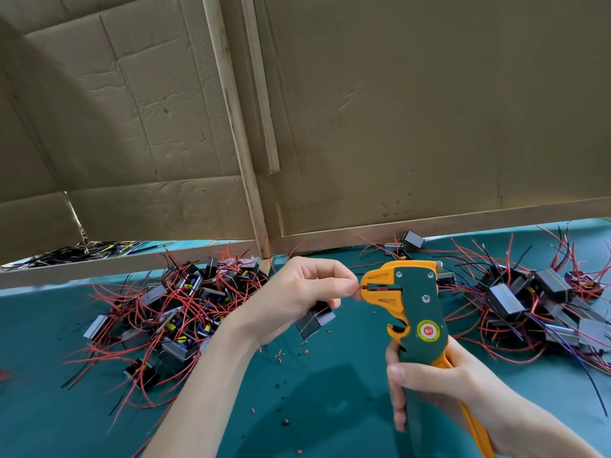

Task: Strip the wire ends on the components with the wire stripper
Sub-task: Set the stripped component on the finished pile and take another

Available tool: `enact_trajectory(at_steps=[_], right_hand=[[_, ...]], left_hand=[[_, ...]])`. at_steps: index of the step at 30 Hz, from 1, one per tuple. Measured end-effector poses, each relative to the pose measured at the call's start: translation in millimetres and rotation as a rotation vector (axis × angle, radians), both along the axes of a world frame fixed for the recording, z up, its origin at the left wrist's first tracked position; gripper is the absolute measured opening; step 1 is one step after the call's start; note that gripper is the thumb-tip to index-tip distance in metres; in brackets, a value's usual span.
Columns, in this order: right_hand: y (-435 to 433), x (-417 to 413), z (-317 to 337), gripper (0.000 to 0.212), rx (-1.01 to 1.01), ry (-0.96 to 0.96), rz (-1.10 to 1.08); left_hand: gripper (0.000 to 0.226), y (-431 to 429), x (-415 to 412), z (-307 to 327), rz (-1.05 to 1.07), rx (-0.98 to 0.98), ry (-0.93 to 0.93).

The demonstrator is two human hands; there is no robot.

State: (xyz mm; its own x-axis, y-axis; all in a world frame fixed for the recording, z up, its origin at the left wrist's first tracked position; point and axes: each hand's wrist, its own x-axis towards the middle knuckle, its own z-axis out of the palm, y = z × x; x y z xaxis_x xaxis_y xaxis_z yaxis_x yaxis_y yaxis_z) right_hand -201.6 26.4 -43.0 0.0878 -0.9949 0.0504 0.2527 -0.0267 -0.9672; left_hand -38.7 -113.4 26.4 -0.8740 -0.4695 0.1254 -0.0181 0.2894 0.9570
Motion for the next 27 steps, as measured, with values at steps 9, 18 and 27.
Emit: enact_trajectory(at_steps=[9, 18, 27], right_hand=[[-4.6, 13.9, -12.7, 0.042, 0.042, 0.068, -0.253], [-10.8, -1.8, -13.7, 0.045, 0.035, -0.147, 0.049], [-19.0, -12.8, -17.2, 0.031, 0.2, -0.351, -0.229]], left_hand=[[0.014, -2.2, -1.4, -5.0, 0.051, 0.0, -0.071], [0.021, -8.9, 2.8, -2.7, 0.143, -0.057, -0.055], [0.017, 7.0, -24.5, 19.4, 0.416, -0.344, 0.252]])
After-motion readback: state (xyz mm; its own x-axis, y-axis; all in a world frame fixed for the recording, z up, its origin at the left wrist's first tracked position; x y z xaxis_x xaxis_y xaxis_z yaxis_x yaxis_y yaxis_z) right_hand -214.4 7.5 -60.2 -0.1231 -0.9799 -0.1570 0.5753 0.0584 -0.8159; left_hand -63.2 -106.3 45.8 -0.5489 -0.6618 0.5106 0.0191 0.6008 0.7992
